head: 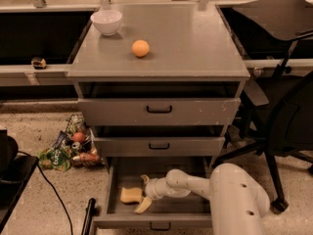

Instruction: Pick sponge from bottom drawer and place on counter

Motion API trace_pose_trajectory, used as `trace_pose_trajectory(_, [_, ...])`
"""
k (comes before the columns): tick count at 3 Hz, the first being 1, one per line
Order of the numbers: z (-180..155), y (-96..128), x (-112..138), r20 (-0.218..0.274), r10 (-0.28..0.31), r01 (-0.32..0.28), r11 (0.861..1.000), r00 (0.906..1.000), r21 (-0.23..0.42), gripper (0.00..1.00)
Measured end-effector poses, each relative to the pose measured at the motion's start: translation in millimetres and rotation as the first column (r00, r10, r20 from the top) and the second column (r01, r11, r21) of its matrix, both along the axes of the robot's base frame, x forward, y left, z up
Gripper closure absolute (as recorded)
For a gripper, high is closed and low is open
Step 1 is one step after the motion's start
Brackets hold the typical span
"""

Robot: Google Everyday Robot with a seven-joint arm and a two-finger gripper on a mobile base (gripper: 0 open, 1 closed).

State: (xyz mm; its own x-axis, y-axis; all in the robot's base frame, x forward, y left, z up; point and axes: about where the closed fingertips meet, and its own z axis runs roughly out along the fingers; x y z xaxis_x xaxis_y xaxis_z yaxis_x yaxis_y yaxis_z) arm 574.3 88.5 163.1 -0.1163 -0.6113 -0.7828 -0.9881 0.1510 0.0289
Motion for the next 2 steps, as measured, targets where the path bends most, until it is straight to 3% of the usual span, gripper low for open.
trace_pose_trajectory(1, [-25, 18, 4, -0.014, 0.008, -0.008, 1.0, 0.9999, -0.003, 0.0])
trace_pose_trajectory(2, [-43, 27, 4, -0.026, 0.01, -0.011, 1.0, 0.9996, -0.026, 0.18])
